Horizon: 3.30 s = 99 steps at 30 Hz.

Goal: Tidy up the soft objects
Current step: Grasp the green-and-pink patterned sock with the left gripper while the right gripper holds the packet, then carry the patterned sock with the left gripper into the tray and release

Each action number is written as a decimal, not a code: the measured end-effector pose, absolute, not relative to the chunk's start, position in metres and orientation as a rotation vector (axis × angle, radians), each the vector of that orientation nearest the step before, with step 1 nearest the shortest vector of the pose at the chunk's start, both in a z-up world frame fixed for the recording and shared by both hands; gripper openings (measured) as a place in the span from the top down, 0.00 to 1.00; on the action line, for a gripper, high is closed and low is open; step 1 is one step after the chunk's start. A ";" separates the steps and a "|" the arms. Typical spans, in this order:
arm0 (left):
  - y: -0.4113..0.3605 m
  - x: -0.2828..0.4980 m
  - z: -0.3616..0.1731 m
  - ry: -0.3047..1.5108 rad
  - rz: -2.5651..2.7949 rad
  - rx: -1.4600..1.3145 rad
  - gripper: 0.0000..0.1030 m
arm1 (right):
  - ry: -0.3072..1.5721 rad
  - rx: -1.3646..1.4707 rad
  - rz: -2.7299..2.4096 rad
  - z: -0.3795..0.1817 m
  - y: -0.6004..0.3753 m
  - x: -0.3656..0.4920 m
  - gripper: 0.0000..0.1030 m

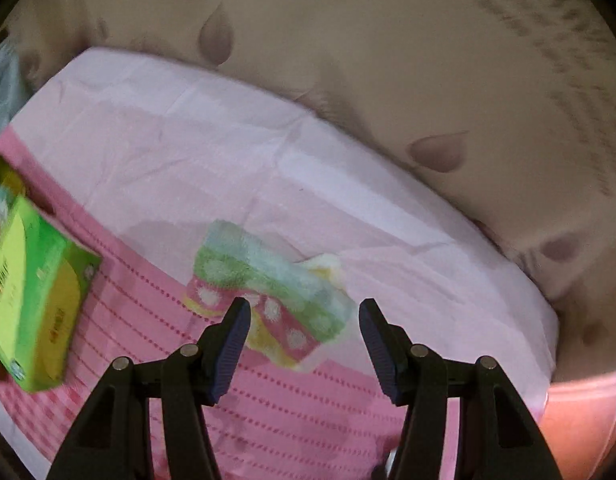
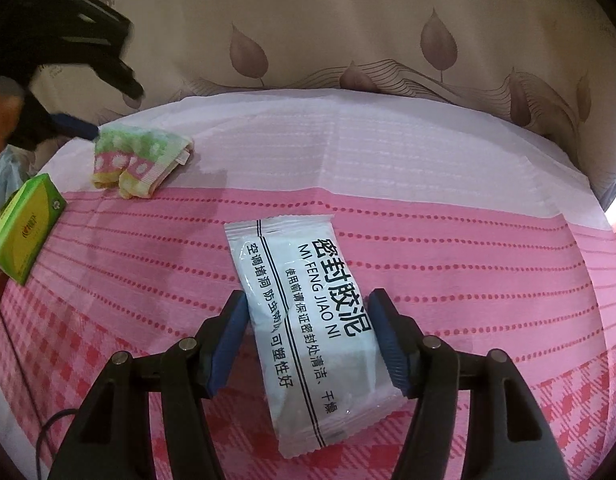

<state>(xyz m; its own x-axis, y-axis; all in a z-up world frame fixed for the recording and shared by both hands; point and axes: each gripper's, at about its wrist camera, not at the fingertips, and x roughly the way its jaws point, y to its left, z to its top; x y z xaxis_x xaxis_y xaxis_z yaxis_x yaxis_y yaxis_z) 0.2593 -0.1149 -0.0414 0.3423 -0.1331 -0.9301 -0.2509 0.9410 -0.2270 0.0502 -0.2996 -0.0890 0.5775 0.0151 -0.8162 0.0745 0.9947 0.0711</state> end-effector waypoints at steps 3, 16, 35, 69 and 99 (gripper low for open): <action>-0.121 0.271 -0.057 1.240 0.160 -0.359 0.44 | 0.951 0.118 -0.025 -0.088 -0.300 0.051 0.41; -0.102 0.273 -0.083 1.271 -0.046 -0.176 0.72 | 0.946 0.139 -0.010 -0.090 -0.305 0.051 0.40; -0.098 0.152 -0.024 1.170 -0.261 0.050 0.77 | 0.961 0.082 -0.036 -0.093 -0.296 0.056 0.39; 0.142 0.125 0.057 0.999 0.093 0.135 0.77 | 0.966 0.059 -0.047 -0.092 -0.297 0.058 0.39; 0.220 0.128 -0.021 1.052 0.172 0.127 0.66 | 0.965 0.051 -0.050 -0.093 -0.297 0.058 0.39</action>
